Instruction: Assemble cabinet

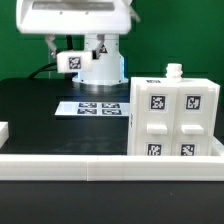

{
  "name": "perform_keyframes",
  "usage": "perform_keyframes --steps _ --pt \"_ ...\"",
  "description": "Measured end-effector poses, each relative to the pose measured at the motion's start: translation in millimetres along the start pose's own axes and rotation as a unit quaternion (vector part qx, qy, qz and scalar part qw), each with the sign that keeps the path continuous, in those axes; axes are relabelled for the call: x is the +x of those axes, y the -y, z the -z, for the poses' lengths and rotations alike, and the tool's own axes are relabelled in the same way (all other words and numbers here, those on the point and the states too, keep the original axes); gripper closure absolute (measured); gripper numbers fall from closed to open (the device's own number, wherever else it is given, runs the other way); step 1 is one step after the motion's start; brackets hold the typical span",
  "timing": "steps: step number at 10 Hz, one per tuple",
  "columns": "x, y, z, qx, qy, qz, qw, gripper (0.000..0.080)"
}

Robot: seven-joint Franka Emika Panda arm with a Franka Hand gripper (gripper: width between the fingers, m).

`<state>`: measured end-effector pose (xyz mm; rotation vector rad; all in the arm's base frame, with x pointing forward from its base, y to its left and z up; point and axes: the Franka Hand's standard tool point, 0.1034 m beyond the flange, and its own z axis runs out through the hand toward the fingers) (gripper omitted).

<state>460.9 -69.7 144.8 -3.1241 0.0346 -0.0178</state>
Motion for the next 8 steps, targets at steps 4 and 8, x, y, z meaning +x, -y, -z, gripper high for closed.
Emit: perform_keyframes --steps 4,8 --pt "68.3 70.8 18.3 -0.012 0.021 -0.086 0.996 0.0235" --pt "77.7 76.0 14.5 -0.014 0.022 -0.081 0.996 0.0235"
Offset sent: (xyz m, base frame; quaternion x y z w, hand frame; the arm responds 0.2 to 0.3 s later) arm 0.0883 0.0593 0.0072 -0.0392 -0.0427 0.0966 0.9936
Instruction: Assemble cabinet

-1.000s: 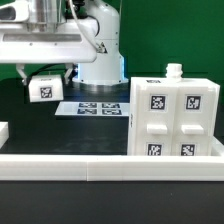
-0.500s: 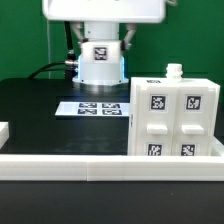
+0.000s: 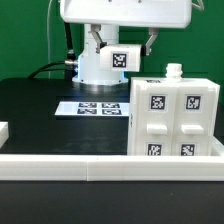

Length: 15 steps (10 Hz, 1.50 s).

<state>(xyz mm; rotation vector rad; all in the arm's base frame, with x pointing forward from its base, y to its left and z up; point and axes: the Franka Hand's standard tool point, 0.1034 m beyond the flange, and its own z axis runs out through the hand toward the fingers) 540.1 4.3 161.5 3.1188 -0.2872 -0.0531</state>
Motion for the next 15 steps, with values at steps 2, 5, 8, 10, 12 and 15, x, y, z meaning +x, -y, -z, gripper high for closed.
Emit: perform_keyframes --steps 2,5,8,10,12,15 --pt "-0.1 0.1 -0.3 0.0 0.0 0.0 1.0 0.0235" --pt "7.5 23.4 12.8 0.002 -0.002 -0.006 1.0 0.0235" --pt "27.1 51.5 28.9 0.002 -0.008 0.001 1.0 0.0235" --pt "39.5 67.3 25.7 0.001 -0.014 0.013 1.0 0.0235" --pt "44.0 73.0 15.0 -0.001 -0.011 0.023 1.0 0.0235" --pt "44.1 71.6 14.6 -0.002 -0.01 0.033 0.999 0.0235"
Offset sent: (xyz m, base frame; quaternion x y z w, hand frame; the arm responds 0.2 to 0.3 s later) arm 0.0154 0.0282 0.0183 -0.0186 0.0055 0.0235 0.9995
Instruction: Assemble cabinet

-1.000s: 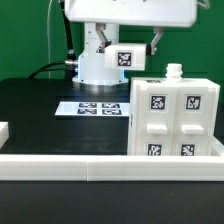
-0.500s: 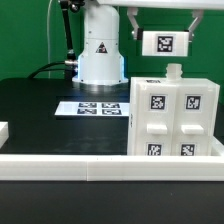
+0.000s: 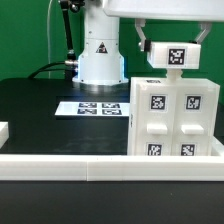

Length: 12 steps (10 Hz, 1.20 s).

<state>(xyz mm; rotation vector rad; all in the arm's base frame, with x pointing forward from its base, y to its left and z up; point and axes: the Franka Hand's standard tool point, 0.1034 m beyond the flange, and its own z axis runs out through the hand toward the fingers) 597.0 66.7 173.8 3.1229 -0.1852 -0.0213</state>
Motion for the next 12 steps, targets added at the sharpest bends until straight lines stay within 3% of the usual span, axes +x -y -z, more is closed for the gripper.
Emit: perform_keyframes --steps 4,7,12 --pt "0.9 1.5 -0.3 0.0 0.001 0.005 1.0 0.0235" --pt "16.4 7.1 0.4 0.0 -0.007 0.02 1.0 0.0235" --pt "24.5 6.4 0.8 0.007 -0.045 0.03 0.999 0.0235"
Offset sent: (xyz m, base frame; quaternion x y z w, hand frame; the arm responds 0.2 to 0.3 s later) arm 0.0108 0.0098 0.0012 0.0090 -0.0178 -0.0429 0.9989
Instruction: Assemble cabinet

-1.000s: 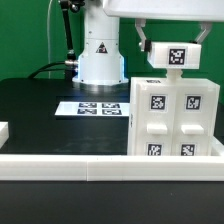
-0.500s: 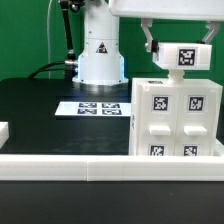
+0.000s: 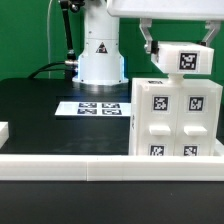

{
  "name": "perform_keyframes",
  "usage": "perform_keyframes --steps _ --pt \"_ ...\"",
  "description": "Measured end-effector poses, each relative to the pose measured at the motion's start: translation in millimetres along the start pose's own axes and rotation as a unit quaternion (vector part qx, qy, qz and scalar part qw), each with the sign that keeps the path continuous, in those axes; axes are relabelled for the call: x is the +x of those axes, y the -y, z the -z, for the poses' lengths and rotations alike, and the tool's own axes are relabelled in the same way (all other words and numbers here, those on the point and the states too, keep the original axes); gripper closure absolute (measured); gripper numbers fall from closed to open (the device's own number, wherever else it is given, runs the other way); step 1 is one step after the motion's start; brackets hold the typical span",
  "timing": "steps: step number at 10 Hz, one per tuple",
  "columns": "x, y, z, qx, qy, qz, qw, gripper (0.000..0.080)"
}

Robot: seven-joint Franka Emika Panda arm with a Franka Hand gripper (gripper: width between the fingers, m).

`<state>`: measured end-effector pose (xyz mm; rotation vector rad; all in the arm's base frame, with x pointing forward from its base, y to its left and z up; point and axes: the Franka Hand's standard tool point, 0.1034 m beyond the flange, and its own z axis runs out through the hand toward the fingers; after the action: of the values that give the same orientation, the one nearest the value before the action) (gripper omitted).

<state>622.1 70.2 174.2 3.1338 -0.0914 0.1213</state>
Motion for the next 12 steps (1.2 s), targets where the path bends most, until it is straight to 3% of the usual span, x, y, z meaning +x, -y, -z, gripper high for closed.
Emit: perform_keyframes --steps 3,7,12 --pt "-7.1 4.0 0.7 0.007 -0.028 -0.034 0.999 0.0235" --pt "-6.6 3.9 0.9 0.006 -0.029 -0.03 0.999 0.0235" --pt "-18.8 5.2 0.9 0.01 -0.037 -0.036 0.999 0.0235"
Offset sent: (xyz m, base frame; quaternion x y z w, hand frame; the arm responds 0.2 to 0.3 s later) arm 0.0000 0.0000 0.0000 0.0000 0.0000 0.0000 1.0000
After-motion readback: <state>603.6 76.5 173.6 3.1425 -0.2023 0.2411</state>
